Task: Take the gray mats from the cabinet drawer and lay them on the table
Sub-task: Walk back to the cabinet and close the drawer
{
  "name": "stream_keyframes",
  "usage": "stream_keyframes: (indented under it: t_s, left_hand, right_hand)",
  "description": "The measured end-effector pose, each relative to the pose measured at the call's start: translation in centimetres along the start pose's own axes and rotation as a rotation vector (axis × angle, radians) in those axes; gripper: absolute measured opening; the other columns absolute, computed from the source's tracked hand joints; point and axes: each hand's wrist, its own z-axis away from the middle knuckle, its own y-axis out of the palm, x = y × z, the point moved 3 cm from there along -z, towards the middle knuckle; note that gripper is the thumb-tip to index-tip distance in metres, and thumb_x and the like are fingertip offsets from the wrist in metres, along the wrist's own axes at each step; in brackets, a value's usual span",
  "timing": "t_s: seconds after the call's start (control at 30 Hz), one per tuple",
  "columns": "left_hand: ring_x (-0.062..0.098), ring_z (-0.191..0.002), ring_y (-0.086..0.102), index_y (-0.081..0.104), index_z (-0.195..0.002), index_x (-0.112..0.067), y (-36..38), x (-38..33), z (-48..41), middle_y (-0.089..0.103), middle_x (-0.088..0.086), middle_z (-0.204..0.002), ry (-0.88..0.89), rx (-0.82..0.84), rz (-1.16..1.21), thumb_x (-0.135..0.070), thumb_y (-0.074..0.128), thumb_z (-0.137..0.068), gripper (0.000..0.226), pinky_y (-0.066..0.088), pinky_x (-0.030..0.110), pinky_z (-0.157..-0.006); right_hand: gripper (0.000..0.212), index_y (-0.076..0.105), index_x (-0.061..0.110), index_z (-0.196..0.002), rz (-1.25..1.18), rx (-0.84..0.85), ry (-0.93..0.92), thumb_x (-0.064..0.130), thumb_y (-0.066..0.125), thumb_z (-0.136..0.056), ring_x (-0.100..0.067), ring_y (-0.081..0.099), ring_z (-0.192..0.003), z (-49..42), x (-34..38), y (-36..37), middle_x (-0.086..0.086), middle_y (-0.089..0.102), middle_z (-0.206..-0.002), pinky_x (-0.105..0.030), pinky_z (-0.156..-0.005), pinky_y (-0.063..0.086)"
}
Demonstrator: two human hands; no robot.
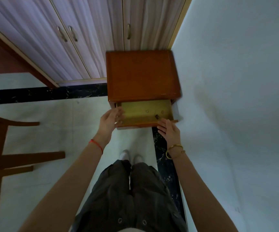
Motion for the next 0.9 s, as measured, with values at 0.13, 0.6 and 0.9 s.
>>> stream_keyframes:
  t_s: [0.13,0.6,0.9]
  left_hand:
    - [0.025,-0.106,0.066,0.064,-0.117,-0.011,0.3,4.5,-2.4,0.07,0.008,-0.114,-0.174,-0.012,0.001,-0.025,0.05,-0.1,0.026,0.051,0.038,-0.099]
    - [0.032,-0.117,0.059,0.048,-0.137,-0.004,2.9,18.8,-13.3,0.056,0.014,-0.14,-0.468,-0.089,0.2,-0.018,0.044,-0.103,0.036,0.046,0.044,-0.105]
    - [0.034,-0.133,0.05,0.049,-0.133,-0.004,4.6,24.7,-20.5,0.045,0.014,-0.149,-0.53,-0.114,0.308,-0.014,0.047,-0.102,0.033,0.046,0.046,-0.105]
  right_hand:
    - [0.03,0.061,0.004,-0.114,0.012,0.003,0.139,0.025,0.044,-0.101,-0.035,0.061,-0.112,-2.8,-3.5,0.6,-0.021,0.064,-0.12,-0.046,-0.104,0.046]
    - [0.046,0.031,-0.002,-0.145,-0.027,-0.032,0.541,0.02,0.027,-0.105,-0.035,0.031,-0.142,-17.2,-15.1,0.7,-0.02,0.033,-0.153,-0.04,-0.117,0.027]
    - [0.053,0.029,0.013,-0.15,-0.141,-0.101,0.615,0.032,0.041,-0.101,-0.03,0.043,-0.135,-24.3,-20.3,0.3,-0.012,0.038,-0.151,-0.044,-0.11,0.04]
